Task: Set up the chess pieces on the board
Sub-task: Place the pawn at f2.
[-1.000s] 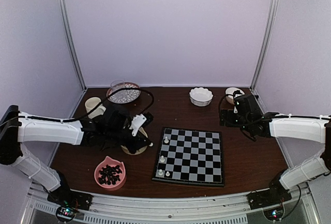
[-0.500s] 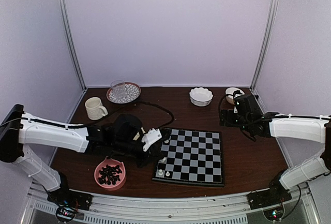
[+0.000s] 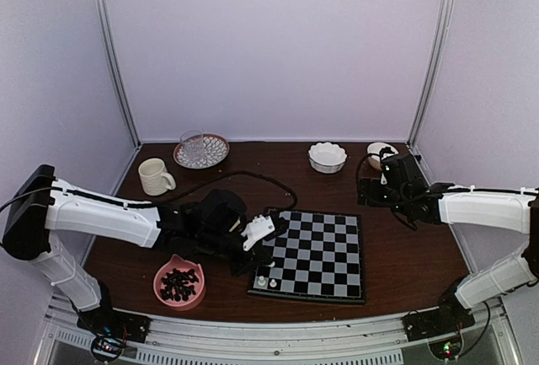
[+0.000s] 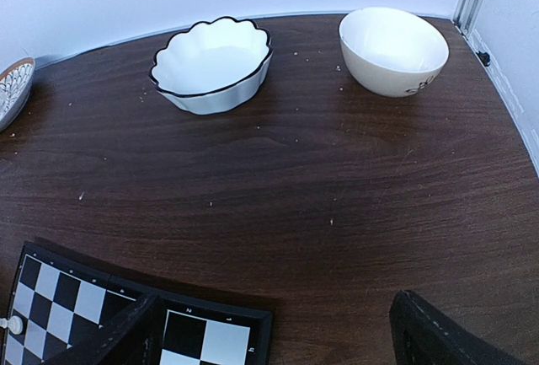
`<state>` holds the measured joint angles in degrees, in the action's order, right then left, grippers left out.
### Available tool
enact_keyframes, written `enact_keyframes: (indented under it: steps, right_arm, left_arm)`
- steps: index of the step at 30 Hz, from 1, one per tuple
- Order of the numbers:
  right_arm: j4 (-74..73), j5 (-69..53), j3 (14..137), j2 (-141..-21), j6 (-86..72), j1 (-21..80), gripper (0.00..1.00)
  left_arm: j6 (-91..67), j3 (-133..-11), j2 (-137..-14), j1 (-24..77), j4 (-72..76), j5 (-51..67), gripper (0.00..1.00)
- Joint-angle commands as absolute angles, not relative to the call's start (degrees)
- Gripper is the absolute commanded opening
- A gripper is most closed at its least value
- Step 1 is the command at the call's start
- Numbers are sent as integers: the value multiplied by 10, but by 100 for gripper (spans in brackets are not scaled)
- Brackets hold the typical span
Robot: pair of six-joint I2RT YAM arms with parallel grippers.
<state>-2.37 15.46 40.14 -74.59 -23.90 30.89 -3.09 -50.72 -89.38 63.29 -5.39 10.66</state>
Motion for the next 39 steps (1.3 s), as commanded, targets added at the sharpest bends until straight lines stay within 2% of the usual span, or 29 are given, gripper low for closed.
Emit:
enact_keyframes:
  steps: [1,17,39]
  right_arm:
    - [-25,163,419,-746,-236,313,96]
    - [-26,164,419,-746,-235,313,96]
    - [-30,166,419,-739,-235,313,96]
  left_arm:
    - [-20,-535,-912,644,-61,83,2]
    - [-13,-625,-999,655,-125,-20,1]
    - [-6,-670,-1059,661,-154,-24,2]
